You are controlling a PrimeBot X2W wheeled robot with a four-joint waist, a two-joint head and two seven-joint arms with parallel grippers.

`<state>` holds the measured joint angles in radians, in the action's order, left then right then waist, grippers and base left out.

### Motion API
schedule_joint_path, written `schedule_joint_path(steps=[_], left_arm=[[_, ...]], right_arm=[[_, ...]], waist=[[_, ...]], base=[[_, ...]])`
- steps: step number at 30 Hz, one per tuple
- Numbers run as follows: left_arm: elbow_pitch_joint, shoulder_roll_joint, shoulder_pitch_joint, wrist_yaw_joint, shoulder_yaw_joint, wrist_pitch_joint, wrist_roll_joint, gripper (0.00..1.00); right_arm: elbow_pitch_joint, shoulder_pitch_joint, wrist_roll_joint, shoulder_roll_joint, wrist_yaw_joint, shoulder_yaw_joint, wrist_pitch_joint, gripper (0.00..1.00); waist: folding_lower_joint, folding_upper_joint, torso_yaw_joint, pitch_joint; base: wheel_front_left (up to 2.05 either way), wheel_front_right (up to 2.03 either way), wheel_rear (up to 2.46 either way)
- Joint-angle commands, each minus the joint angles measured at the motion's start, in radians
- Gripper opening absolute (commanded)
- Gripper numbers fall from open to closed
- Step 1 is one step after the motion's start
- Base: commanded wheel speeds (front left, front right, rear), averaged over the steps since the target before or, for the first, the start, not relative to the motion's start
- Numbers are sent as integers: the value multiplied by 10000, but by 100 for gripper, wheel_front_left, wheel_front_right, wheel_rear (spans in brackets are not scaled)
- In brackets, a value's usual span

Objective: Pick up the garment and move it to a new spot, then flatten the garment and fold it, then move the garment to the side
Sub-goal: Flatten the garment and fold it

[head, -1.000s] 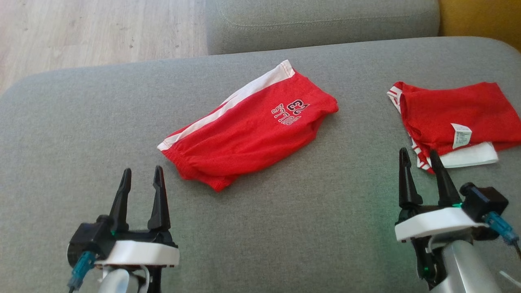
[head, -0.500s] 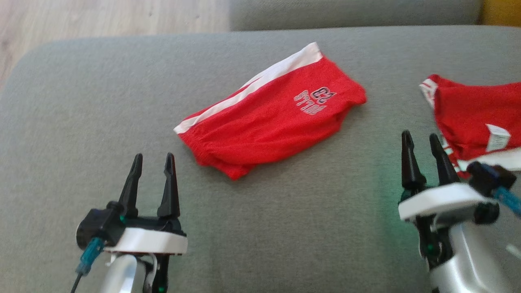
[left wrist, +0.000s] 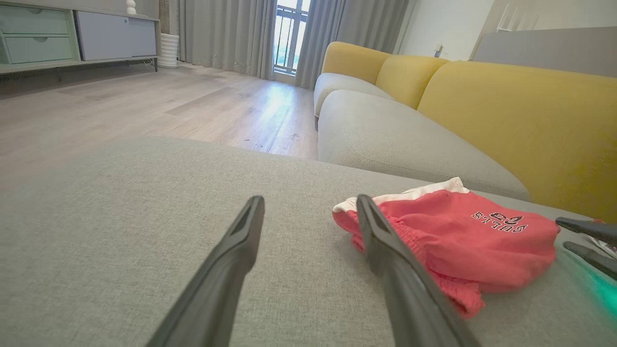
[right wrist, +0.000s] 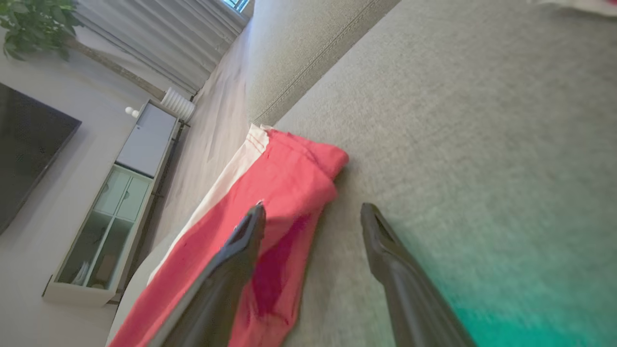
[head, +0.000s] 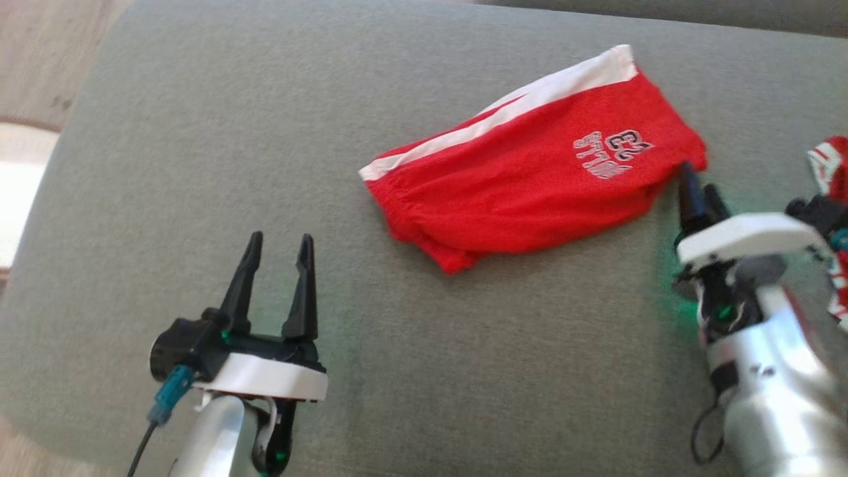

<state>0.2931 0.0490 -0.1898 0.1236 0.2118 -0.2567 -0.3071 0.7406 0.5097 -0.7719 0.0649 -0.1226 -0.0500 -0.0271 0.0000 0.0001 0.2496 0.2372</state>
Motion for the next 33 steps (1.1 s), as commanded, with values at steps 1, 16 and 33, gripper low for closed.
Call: schedule_joint_path(steps=[1, 16, 33], left_arm=[[-228, 27, -381, 16, -211, -51, 17, 100], [-411, 14, -577, -63, 253, -51, -564, 100], [-401, 13, -805, -132, 269, -51, -564, 100]], right_arm=[[150, 430, -193, -146, -81, 204, -24, 100], [5041, 3266, 1024, -72, -81, -422, 130, 100], [5271, 4045, 1726, -123, -81, -1174, 1263, 0]], waist=[[0, -1, 324, 156], [0, -1, 1162, 606], [0, -1, 703, 558]], base=[[0, 0, 0], [0, 0, 0], [0, 0, 0]])
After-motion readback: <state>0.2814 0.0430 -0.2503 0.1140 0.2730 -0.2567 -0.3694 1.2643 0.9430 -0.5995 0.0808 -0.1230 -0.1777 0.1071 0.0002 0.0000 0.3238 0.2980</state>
